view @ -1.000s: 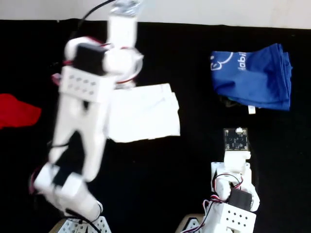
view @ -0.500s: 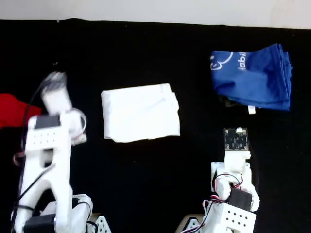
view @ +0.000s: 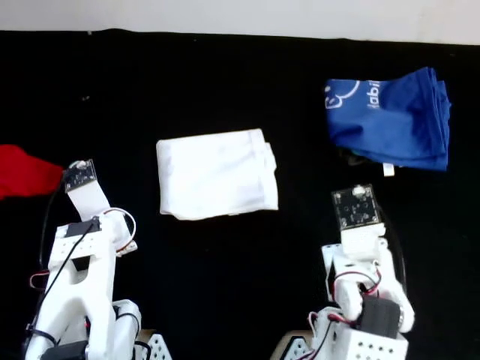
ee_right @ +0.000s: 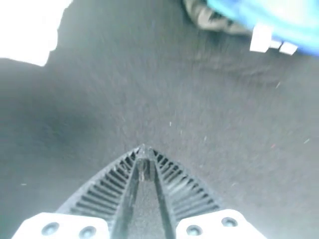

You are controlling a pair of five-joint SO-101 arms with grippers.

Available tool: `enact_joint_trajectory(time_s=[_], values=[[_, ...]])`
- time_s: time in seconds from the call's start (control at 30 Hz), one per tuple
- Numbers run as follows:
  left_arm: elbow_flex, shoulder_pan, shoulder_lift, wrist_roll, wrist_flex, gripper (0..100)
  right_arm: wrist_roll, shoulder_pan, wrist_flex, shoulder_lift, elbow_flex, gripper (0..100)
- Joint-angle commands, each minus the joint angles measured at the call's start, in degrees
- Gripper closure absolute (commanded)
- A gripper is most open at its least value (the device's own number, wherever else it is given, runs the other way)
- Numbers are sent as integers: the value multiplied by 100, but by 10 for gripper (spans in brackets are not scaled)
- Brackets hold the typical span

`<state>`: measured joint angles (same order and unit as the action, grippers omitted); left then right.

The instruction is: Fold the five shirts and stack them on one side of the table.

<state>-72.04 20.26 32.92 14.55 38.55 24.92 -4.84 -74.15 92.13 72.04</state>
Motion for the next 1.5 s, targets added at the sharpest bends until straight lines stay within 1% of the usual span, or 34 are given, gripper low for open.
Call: enact_joint_trajectory(time_s=[0.0,0.07,0.17,0.27,0.43,0.67,0.73,0.87,0.97,1.07,1.23,1.47], values=[[-22,31,4,18,-123,991,62,136,-268,-4,-725,989],[-22,31,4,18,-123,991,62,154,-259,-251,-857,989],[-22,31,4,18,-123,991,35,180,-215,-1182,-1297,989],[-22,31,4,18,-132,991,-527,462,-189,-2440,-2097,989],[-22,31,4,9,-132,991,-1459,1156,-233,-4338,-3670,989],[-22,31,4,9,-132,991,-2382,1842,-233,-6185,-5156,982],[-22,31,4,9,-132,991,-2505,2097,-303,-6677,-5393,930],[-22,31,4,9,-149,991,-2734,2563,-470,-7688,-5842,769],[-31,31,4,9,-185,991,-2901,2826,-479,-8382,-6396,698],[-31,31,4,9,-185,991,-3341,3064,-593,-9042,-7081,669],[-31,31,4,9,-202,991,-3763,3266,-1112,-10378,-8681,603],[-31,31,4,9,-202,991,-3868,3266,-1648,-12330,-10677,594]])
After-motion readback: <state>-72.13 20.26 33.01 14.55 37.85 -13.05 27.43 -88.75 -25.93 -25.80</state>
